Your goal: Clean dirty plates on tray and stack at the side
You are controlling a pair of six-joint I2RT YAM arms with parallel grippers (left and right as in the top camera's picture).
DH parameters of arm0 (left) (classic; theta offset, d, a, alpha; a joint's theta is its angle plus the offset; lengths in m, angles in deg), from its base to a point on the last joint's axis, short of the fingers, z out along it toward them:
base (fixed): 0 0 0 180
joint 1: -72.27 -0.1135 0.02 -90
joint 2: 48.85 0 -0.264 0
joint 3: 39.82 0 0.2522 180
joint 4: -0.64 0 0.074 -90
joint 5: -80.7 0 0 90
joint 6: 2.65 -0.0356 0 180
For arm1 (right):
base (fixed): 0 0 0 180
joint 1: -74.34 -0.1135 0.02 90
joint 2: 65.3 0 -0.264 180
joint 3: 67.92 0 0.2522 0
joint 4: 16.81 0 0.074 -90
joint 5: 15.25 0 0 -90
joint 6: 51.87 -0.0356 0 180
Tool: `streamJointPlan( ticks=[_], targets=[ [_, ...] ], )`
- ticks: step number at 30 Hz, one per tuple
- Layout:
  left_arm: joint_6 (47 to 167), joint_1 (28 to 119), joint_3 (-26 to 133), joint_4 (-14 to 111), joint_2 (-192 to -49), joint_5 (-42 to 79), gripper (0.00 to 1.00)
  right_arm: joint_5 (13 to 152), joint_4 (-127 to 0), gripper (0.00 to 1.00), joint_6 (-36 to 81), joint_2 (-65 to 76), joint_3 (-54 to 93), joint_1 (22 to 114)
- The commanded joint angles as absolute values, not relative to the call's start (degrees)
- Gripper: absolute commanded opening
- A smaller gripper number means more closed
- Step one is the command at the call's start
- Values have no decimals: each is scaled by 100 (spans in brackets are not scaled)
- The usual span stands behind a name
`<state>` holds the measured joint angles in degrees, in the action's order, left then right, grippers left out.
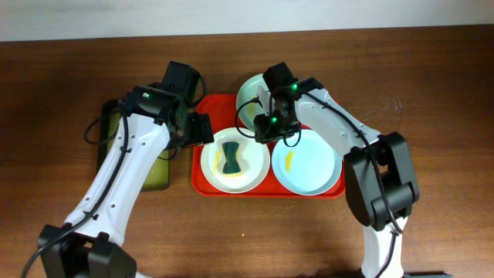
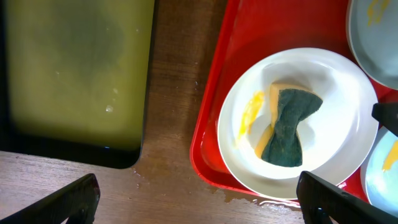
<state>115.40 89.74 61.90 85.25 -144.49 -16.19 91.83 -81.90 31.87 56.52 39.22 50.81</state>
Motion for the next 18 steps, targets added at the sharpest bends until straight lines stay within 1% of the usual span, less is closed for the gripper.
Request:
streamJointPlan(
  ticks=[1, 5, 8, 10, 12, 13, 14, 15, 16, 17, 18],
  targets=[
    [11451, 8935, 6192, 8518, -14464, -1617, 99, 9080, -8035, 45, 3169, 5798, 3656, 5028],
    [11451, 8935, 6192, 8516, -14464, -1615, 99, 9078, -7873, 45, 3171, 5798, 3459, 5031],
    [11451, 8935, 6192, 8516, -14464, -1615, 99, 9076, -7853, 41, 3171, 5798, 3459, 5031],
    [11451, 8935, 6192, 8518, -14464, -1608, 99, 9076, -7855, 35, 3169, 5798, 3452, 5031],
    [11444, 8937, 6192, 8516, -14473, -1475, 100, 9076, -7895, 21, 3160, 5798, 3450, 5031],
    [11444, 8939, 6192, 8516, -14484, -1398, 90, 9076, -7914, 14, 3114, 5798, 3450, 5031],
    [11444, 8941, 6192, 8516, -14497, -1342, 84, 9073, -7927, 10, 3012, 5798, 3450, 5031],
    [11442, 8941, 6188, 8514, -14536, -1224, 72, 9076, -7925, 7, 2942, 5798, 3450, 5031],
    [11442, 8941, 6168, 8494, -14582, -1103, 65, 9076, -7925, 8, 2926, 5798, 3450, 5031],
    [11368, 8941, 6125, 8449, -14633, -946, 61, 9073, -7930, 9, 2929, 5798, 3450, 5031],
    [11132, 8941, 6042, 8352, -14707, -642, 61, 9073, -7936, 9, 2929, 5798, 3450, 5031]
  ],
)
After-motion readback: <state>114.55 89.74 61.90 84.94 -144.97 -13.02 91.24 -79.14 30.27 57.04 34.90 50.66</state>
